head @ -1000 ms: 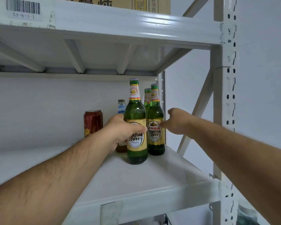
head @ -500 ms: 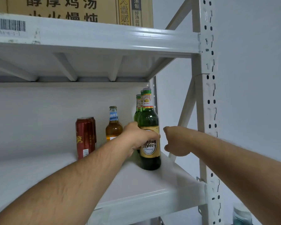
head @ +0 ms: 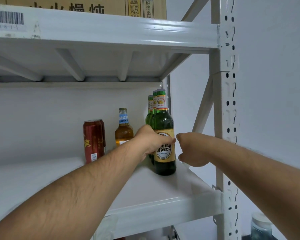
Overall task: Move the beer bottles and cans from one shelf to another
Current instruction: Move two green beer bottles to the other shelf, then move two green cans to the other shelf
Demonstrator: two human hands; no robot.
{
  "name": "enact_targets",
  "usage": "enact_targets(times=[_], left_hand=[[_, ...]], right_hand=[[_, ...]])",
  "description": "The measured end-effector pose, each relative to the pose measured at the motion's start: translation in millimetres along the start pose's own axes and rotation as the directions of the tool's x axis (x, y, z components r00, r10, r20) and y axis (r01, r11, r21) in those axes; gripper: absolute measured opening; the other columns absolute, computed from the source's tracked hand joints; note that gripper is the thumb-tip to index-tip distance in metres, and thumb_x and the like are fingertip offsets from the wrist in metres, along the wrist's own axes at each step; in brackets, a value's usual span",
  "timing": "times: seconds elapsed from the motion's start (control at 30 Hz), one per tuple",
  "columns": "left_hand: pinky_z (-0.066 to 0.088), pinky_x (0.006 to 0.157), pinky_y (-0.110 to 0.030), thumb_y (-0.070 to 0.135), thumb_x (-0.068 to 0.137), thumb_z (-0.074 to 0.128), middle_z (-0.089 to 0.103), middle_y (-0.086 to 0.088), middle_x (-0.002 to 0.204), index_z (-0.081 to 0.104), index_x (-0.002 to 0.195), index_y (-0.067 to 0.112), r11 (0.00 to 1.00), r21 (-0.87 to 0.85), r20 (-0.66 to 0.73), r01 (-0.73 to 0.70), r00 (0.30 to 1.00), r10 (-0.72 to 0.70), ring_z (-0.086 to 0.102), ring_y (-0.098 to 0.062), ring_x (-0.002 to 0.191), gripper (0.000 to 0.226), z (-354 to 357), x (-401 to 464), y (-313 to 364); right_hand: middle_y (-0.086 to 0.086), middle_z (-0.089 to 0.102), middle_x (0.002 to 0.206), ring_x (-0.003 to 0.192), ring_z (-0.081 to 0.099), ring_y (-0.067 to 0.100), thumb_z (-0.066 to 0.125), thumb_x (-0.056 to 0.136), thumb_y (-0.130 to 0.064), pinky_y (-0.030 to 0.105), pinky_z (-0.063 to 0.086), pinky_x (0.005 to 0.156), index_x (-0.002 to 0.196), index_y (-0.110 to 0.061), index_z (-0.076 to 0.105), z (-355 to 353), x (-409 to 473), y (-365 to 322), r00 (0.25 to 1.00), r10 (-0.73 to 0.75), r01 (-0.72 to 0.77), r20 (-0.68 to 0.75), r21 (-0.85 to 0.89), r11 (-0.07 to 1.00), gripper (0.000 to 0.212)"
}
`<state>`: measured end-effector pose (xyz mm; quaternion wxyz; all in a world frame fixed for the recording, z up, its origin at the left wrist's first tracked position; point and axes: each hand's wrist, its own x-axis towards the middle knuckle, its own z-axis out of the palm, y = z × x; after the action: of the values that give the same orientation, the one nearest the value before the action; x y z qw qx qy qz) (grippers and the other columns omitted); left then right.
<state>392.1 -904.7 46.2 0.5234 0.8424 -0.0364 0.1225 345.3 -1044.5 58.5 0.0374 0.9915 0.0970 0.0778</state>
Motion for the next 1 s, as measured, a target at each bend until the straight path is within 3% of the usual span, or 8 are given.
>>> enact_targets(times=[0.13, 0.23, 0.37, 0.53, 0.6, 0.73, 0.87, 1.0], left_hand=[[0.059, 0.092, -0.044, 0.036, 0.071, 0.092, 0.075, -0.004, 0.113, 0.067, 0.12, 0.019, 0.999, 0.033, 0.018, -0.021, 1.0, 0.02, 0.071, -0.026, 0.104, 0.057, -2.8, -4.7, -2.2], [0.051, 0.093, -0.033, 0.034, 0.083, 0.083, 0.065, -0.002, 0.135, 0.054, 0.141, 0.016, 0.996, 0.074, 0.028, -0.043, 0.999, 0.041, 0.063, -0.023, 0.12, 0.067, -14.8, -15.7, -6.5], [0.048, 0.107, -0.038, 0.051, 0.079, 0.077, 0.051, -0.004, 0.152, 0.038, 0.154, 0.023, 0.93, 0.355, -0.012, -0.101, 0.994, 0.112, 0.056, -0.026, 0.132, 0.089, -45.6, -34.2, -29.6], [0.053, 0.098, -0.039, 0.049, 0.085, 0.067, 0.058, 0.003, 0.132, 0.056, 0.133, 0.029, 0.784, 0.609, -0.05, -0.119, 0.981, 0.187, 0.062, -0.022, 0.114, 0.053, -114.1, -78.3, -60.2], [0.051, 0.102, -0.039, 0.05, 0.086, 0.064, 0.058, 0.005, 0.134, 0.056, 0.13, 0.033, 0.767, 0.638, -0.083, -0.071, 0.984, 0.16, 0.06, -0.021, 0.12, 0.048, -152.4, -100.4, -74.2], [0.033, 0.12, -0.037, 0.051, 0.092, 0.059, 0.03, 0.003, 0.166, 0.029, 0.16, 0.027, 0.71, 0.699, -0.193, 0.087, 0.979, 0.07, 0.034, -0.019, 0.15, 0.078, -236.3, -143.6, -107.1], [0.031, 0.121, -0.038, 0.054, 0.092, 0.058, 0.023, 0.005, 0.169, 0.022, 0.162, 0.027, 0.694, 0.678, -0.33, 0.243, 0.944, -0.009, 0.03, -0.019, 0.152, 0.083, -311.8, -190.2, -132.7], [0.034, 0.119, -0.038, 0.053, 0.093, 0.057, 0.024, 0.003, 0.168, 0.022, 0.162, 0.027, 0.678, 0.646, -0.428, 0.351, 0.902, -0.059, 0.033, -0.021, 0.15, 0.082, -367.6, -232.8, -148.5]], right_hand=[[0.007, 0.058, 0.128, 0.105, 0.056, 0.022, 0.056, 0.1, -0.017, 0.023, 0.041, 0.066, 0.144, -0.011, 0.04, 1.8, -3.6, 3.7, 1.0, -0.028, 0.028, 0.004, 0.029, 0.999, 0.047], [0.005, 0.059, 0.125, 0.103, 0.058, 0.022, 0.056, 0.1, -0.025, 0.026, 0.045, 0.073, 0.142, -0.015, 0.041, 0.3, -17.9, 4.9, 0.997, -0.051, 0.057, -0.054, 0.11, 0.992, 0.046], [0.002, 0.062, 0.127, 0.105, 0.06, 0.02, 0.056, 0.099, -0.034, 0.023, 0.046, 0.077, 0.143, -0.025, 0.04, -2.1, -46.9, -10.5, 0.986, -0.133, 0.15, -0.103, 0.179, 0.972, 0.048], [-0.002, 0.055, 0.133, 0.105, 0.054, 0.02, 0.051, 0.098, -0.048, 0.031, 0.048, 0.09, 0.143, -0.029, 0.036, -9.7, -69.2, -79.7, 0.951, -0.25, 0.281, -0.183, 0.175, 0.943, 0.05], [-0.001, 0.056, 0.135, 0.115, 0.056, 0.021, 0.049, 0.097, -0.053, 0.036, 0.048, 0.097, 0.144, -0.027, 0.037, -12.5, -68.3, -120.8, 0.928, -0.32, 0.352, -0.189, 0.174, 0.92, 0.055], [0.003, 0.054, 0.14, 0.121, 0.055, 0.025, 0.044, 0.096, -0.06, 0.042, 0.047, 0.1, 0.143, -0.023, 0.041, -13.4, -56.8, -210.6, 0.879, -0.438, 0.466, -0.188, 0.153, 0.871, 0.06], [0.003, 0.034, 0.159, 0.141, 0.039, 0.025, 0.038, 0.097, -0.063, 0.04, 0.037, 0.111, 0.157, -0.019, 0.021, -18.6, -55.4, -298.7, 0.827, -0.543, 0.56, -0.142, 0.147, 0.815, 0.076], [0.005, 0.039, 0.156, 0.138, 0.042, 0.026, 0.037, 0.098, -0.062, 0.04, 0.038, 0.109, 0.155, -0.015, 0.025, -23.9, -61.0, -374.7, 0.788, -0.601, 0.616, -0.135, 0.157, 0.772, 0.075]])
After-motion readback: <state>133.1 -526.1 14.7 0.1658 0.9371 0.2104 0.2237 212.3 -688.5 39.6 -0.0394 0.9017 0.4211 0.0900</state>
